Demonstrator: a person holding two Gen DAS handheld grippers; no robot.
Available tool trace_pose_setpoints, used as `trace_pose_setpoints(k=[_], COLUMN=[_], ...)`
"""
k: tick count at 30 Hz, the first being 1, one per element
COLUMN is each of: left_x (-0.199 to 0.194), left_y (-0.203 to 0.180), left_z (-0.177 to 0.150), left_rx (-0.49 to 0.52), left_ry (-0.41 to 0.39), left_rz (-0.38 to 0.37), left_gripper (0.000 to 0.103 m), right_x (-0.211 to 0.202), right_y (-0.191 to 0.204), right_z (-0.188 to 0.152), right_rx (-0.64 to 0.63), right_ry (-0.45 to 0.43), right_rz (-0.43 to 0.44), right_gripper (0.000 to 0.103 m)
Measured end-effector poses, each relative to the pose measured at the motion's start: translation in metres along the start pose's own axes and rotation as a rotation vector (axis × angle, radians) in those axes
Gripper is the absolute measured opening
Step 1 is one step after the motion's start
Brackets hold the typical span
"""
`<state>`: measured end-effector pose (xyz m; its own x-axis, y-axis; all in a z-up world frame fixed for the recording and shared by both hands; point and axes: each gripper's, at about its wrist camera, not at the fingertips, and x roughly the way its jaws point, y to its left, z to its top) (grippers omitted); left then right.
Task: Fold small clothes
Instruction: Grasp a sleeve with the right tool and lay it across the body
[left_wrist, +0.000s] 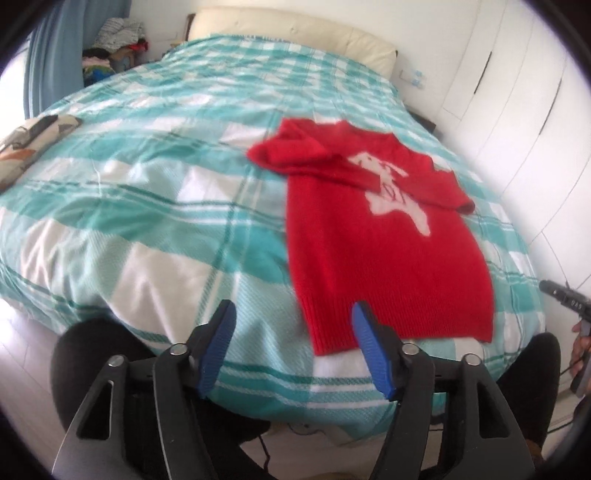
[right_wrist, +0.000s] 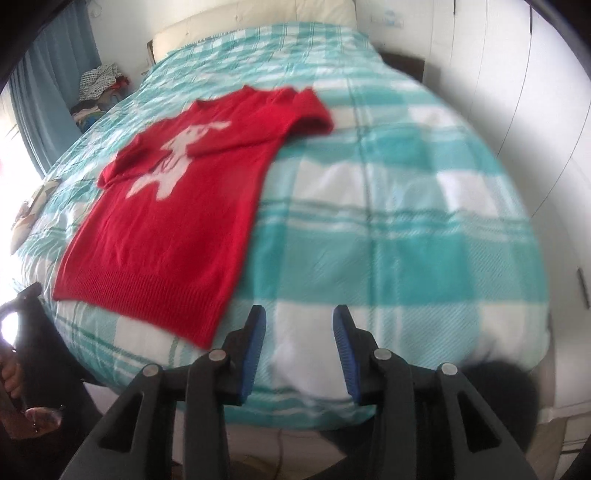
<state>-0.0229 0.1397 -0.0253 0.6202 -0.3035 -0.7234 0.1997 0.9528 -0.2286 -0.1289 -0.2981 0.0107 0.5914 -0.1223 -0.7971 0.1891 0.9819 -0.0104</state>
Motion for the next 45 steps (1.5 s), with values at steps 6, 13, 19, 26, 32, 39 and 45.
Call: trace_pose_setpoints(k=[6, 13, 19, 26, 32, 39, 45], left_x=[0.019, 0.061, 0.065, 0.069, 0.074, 0.078, 0.081], left_y=[0.002, 0.020, 0.042, 0.051, 0.050, 0.045, 0.040], left_z=[0.033, 0.013, 0.010, 0.008, 0.008, 0.006, 0.005], left_rx=[-0.048, -0.166, -0.231, -0.285, -0.297, -0.264, -0.233], left_ry=[-0.214, -0.202, -0.189, -0.182, -0.171, -0.166, -0.156], left_rz=[0.034, 0.032, 0.060, 0.040, 0.049, 0.089, 0.127], left_gripper=[0.081, 0.082, 0.082, 0.083, 0.083, 0.083, 0.083], right_x=[0.033, 0.157, 0.227, 0.149, 0.108, 0.104, 0.112], right_y=[0.069, 0.172, 0.165, 0.013, -0.140, -0.222, -0.247], right_z=[0.097, 0.146, 0.160, 0.192, 0.159, 0.104, 0.080], right_rx=[-0.305, -0.517, -0.406, -0.034, 0.224, 0.438, 0.498], right_ry=[-0.095, 0.012, 0.109, -0.103, -0.144, -0.168, -0.156], right_rz=[0.085, 0.246, 0.233, 0.112, -0.095, -0.204, -0.280], right_gripper=[0.074, 0.071, 0.010, 0.008, 0.008, 0.008, 0.007])
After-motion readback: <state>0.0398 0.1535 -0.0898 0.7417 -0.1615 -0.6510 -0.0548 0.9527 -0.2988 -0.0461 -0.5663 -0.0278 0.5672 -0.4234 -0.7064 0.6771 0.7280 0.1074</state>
